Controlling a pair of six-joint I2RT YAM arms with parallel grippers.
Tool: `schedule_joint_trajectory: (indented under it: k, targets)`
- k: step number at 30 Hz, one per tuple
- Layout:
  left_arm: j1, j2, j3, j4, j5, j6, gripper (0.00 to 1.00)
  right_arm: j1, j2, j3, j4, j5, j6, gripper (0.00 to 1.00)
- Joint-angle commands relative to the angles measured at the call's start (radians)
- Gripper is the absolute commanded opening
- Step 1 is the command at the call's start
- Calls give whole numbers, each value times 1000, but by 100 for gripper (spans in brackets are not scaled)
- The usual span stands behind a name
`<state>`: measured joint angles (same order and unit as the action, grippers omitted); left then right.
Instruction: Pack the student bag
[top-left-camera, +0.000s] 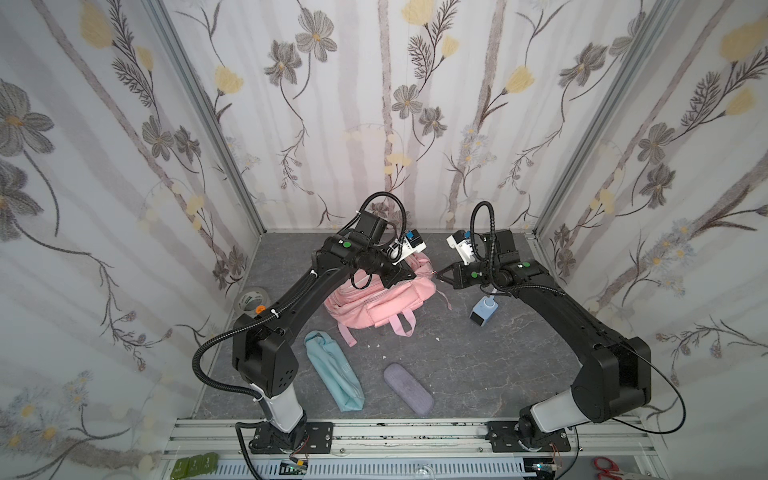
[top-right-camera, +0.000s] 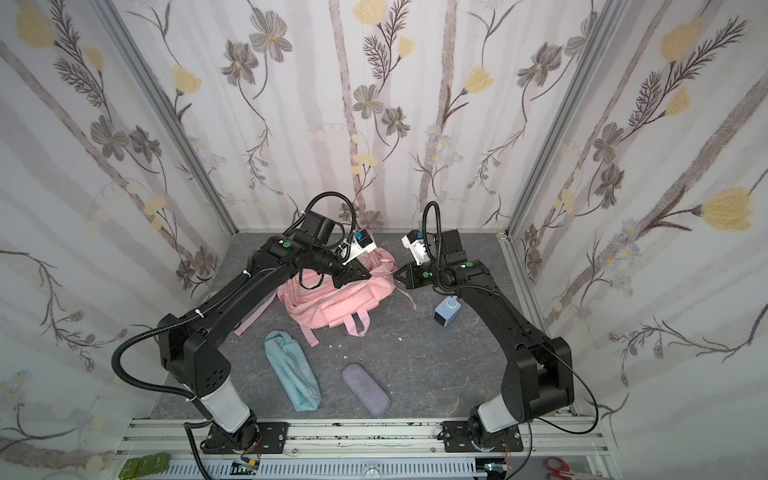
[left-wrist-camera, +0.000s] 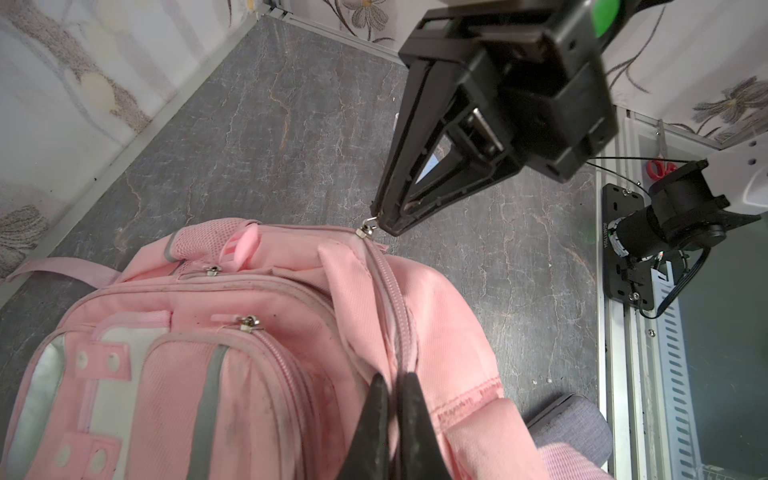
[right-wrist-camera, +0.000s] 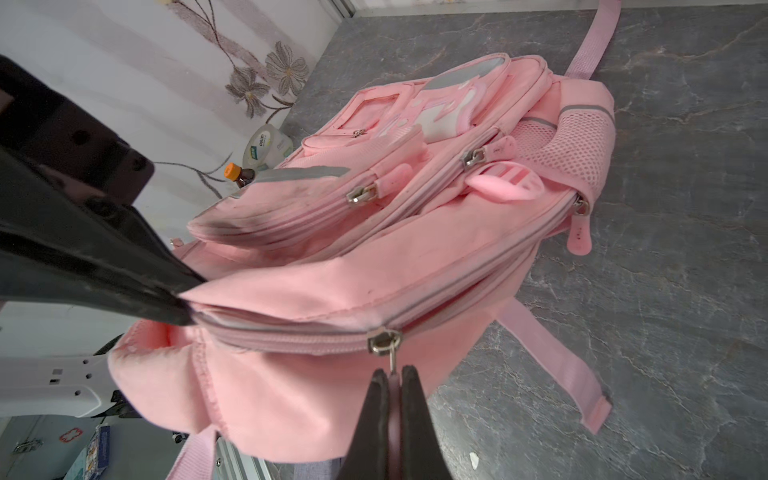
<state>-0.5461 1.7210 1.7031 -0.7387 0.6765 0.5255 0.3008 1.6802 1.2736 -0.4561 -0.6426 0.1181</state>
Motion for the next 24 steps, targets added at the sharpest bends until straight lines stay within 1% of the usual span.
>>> schedule_joint_trajectory:
  k: [1, 4, 8, 17, 22, 24]
  targets:
    - [9, -24, 16, 7, 50, 44, 0, -12, 36, -2, -23, 112, -41, 0]
    - [11, -33, 27, -11, 81, 74, 0, -12, 75, 3, -4, 124, -36, 0]
    - [18, -58, 35, -8, 74, 87, 0, -21, 136, 20, 16, 152, -45, 0]
    - [38, -98, 40, -1, 63, 90, 0, -64, 303, 114, 28, 213, -66, 0]
    - [38, -99, 28, 14, 70, 90, 0, -78, 361, 169, 27, 248, -52, 0]
    - [38, -94, 15, 42, 74, 79, 0, -86, 372, 184, 29, 228, -41, 0]
